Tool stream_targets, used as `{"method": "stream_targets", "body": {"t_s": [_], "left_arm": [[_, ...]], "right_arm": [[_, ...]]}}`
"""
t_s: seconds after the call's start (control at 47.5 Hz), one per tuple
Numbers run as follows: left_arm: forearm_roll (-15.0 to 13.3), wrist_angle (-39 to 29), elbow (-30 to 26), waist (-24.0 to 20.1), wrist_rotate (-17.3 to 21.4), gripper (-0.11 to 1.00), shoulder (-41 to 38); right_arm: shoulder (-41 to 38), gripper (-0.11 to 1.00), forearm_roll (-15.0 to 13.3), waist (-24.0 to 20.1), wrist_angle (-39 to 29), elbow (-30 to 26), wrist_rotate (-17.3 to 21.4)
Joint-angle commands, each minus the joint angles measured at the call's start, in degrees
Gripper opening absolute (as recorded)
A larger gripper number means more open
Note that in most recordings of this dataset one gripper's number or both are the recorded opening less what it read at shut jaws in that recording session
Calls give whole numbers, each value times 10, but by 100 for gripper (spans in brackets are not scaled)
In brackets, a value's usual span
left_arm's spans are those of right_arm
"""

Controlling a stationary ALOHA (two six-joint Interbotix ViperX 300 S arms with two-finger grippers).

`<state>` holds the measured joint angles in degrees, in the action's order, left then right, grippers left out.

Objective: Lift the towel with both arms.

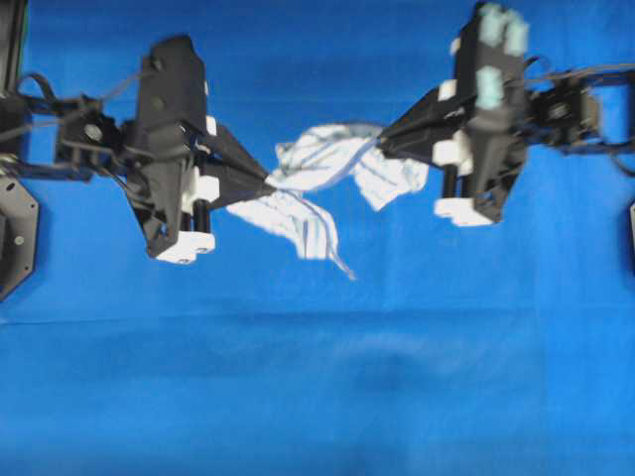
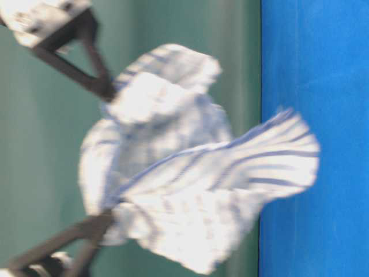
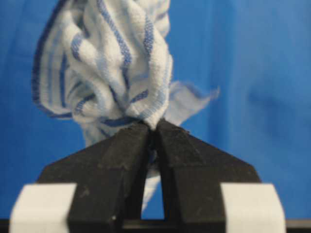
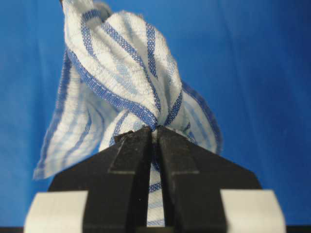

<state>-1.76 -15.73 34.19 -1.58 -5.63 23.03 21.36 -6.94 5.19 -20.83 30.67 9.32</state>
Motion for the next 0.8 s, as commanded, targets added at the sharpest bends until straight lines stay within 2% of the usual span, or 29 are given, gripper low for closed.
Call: {"method": "stream_targets", "body": {"t_s": [0.0, 0.463, 0.779], "left_arm": [[2, -24, -46, 1, 3, 3, 17], [5, -143, -193, -13, 5, 3, 19], [7, -192, -258, -23, 48, 3, 18]], "right_arm": [[37, 6, 0, -3, -12, -27, -3], [111, 6, -2, -3, -96, -127, -18], [118, 6, -2, -4, -123, -166, -33]]}}
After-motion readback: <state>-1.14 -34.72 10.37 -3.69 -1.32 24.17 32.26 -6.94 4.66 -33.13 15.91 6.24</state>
